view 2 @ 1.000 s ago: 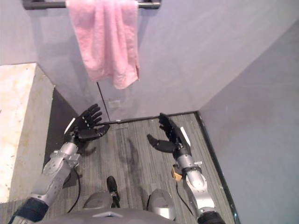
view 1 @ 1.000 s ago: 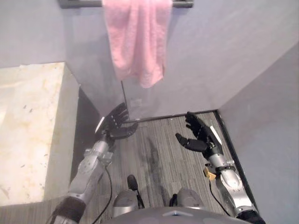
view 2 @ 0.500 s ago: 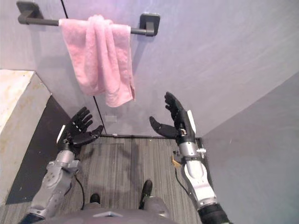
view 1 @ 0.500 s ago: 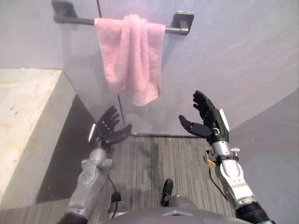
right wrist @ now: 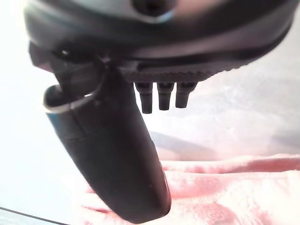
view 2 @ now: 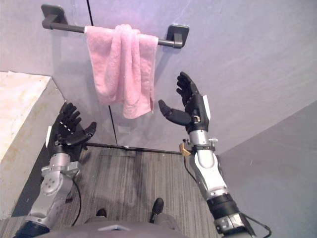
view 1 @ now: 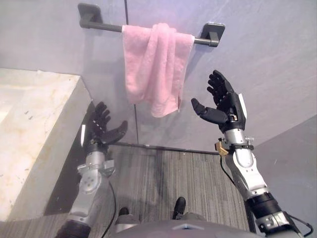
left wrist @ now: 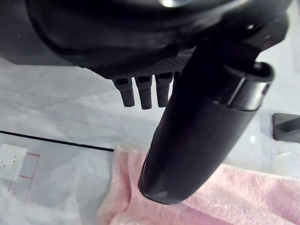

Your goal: Organize the bathroom.

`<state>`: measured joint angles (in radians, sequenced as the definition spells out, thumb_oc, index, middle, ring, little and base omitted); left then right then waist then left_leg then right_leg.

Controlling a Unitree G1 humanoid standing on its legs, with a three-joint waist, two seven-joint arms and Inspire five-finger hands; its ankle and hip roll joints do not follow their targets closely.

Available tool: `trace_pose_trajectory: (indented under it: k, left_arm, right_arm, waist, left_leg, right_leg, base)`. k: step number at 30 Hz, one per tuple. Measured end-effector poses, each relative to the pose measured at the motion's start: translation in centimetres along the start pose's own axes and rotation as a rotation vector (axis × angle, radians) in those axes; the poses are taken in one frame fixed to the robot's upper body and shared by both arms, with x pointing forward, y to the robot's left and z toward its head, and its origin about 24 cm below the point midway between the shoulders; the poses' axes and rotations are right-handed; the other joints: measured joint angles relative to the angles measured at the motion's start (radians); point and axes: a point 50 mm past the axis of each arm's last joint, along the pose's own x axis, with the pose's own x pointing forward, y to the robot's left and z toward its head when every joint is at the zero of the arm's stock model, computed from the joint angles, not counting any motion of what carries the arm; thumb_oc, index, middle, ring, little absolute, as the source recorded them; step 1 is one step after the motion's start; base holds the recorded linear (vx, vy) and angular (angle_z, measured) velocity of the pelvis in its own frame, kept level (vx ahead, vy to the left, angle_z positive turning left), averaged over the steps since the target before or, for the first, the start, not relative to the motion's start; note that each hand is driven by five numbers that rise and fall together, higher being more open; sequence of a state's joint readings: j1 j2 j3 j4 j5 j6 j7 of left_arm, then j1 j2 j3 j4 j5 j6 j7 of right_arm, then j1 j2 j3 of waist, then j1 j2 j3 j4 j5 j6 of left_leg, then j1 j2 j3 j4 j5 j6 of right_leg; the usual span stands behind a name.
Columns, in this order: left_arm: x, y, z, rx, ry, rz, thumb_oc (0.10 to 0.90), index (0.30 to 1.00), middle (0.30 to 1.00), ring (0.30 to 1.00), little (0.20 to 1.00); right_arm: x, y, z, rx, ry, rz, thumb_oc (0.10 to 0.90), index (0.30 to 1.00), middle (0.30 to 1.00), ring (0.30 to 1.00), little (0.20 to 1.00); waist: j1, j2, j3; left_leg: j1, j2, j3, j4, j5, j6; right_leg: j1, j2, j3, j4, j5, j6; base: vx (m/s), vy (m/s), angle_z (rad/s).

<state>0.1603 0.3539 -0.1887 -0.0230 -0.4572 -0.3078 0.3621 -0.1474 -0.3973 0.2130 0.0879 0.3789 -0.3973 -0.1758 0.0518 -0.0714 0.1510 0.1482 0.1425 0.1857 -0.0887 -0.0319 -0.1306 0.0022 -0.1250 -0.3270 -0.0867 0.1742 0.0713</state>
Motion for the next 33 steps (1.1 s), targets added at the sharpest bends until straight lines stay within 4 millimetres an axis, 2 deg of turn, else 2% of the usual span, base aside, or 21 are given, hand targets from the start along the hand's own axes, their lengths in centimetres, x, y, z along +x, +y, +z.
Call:
trace_pose_trajectory:
  k: [4,5,6,7,9,16,23,32,33]
  left_arm:
    - [0.0,-0.2,0.0,-0.001,0.002,-0.010,0.800,0.900,0.900,0.900,0.900]
    - [0.0,-0.2,0.0,-0.001,0.002,-0.010,0.800,0.900,0.900,0.900,0.900]
    - [0.0,-0.2,0.0,-0.001,0.002,-0.009,0.800,0.900,0.900,0.900,0.900]
    - [0.0,-0.2,0.0,0.000,0.002,-0.009,0.800,0.900,0.900,0.900,0.900]
    - [0.0,-0.2,0.0,0.001,0.002,-0.009,0.800,0.900,0.900,0.900,0.900]
    - [0.0,-0.1,0.0,0.001,0.002,-0.007,0.800,0.900,0.900,0.900,0.900]
    - [0.2,0.0,0.1,0.006,-0.005,-0.004,0.800,0.900,0.900,0.900,0.900]
    - [2.4,0.2,2.6,0.025,-0.129,0.079,0.800,0.900,0.900,0.900,0.900]
    - [2.5,0.1,2.7,0.022,-0.135,0.080,0.800,0.900,0.900,0.900,0.900]
  right_arm:
    - [0.9,-0.1,-0.1,0.010,0.024,0.001,0.800,0.900,0.900,0.900,0.900]
    - [1.1,-0.2,-0.1,0.014,0.030,-0.004,0.722,0.782,0.782,0.782,0.782]
    - [1.1,-0.2,-0.1,0.013,0.032,-0.004,0.681,0.721,0.721,0.721,0.721]
    - [1.1,-0.2,-0.2,0.011,0.041,0.000,0.554,0.531,0.531,0.531,0.531]
    - [1.2,-0.2,-0.3,0.008,0.048,0.005,0.400,0.300,0.300,0.300,0.300]
    - [1.6,-0.2,-0.1,0.007,0.038,0.002,0.400,0.300,0.300,0.300,0.300]
    - [1.2,-0.7,-0.6,-0.004,0.063,-0.025,0.400,0.300,0.300,0.300,0.300]
    - [-1.4,-1.8,-2.0,-0.039,0.127,-0.116,0.400,0.300,0.300,0.300,0.300]
    - [-1.5,-1.8,-2.1,-0.039,0.129,-0.116,0.657,0.686,0.686,0.686,0.686]
  waist:
    - [-0.001,-0.003,-0.003]
    - [-0.002,-0.003,-0.003]
    - [-0.002,-0.002,-0.003]
    - [0.000,-0.003,-0.004]
    - [0.000,-0.004,-0.005]
    - [0.003,-0.005,-0.006]
    - [-0.013,-0.006,-0.007]
    - [-0.061,-0.007,-0.008]
    - [-0.064,-0.008,-0.008]
  left_leg:
    - [-0.002,-0.005,-0.001,0.000,0.001,0.001]
    - [-0.003,-0.009,-0.003,0.000,0.002,0.003]
    - [-0.004,-0.010,-0.004,0.000,0.003,0.004]
    - [-0.005,-0.012,-0.006,0.000,0.003,0.004]
    - [-0.008,-0.012,-0.012,0.000,0.003,0.004]
    - [-0.020,-0.015,-0.031,0.002,0.008,0.008]
    - [-0.020,-0.028,-0.030,0.000,0.009,0.013]
    - [-0.015,-0.031,-0.018,-0.001,0.007,0.017]
    - [-0.013,-0.031,-0.013,-0.001,0.007,0.017]
  right_leg:
    - [0.000,-0.006,-0.003,0.000,-0.001,0.001]
    - [0.000,-0.011,-0.008,0.000,-0.001,0.002]
    - [0.000,-0.012,-0.009,0.000,-0.001,0.002]
    - [0.001,-0.014,-0.011,0.000,-0.001,0.002]
    - [0.002,-0.016,-0.018,0.000,-0.001,0.002]
    - [0.001,-0.021,-0.035,0.000,-0.001,0.002]
    - [0.001,-0.033,-0.033,0.000,0.001,0.005]
    - [0.000,-0.035,-0.021,0.001,0.005,0.010]
    - [0.000,-0.034,-0.017,0.001,0.005,0.011]
  base:
    - [0.05,0.025,0.02]
    - [0.04,0.020,0.05]
    - [0.06,0.030,0.06]
    - [0.04,0.017,0.05]
    - [0.05,0.018,0.10]
    - [0.04,0.023,0.08]
    - [0.04,0.030,0.00]
    - [0.04,0.029,-0.04]
    - [0.03,0.011,-0.12]
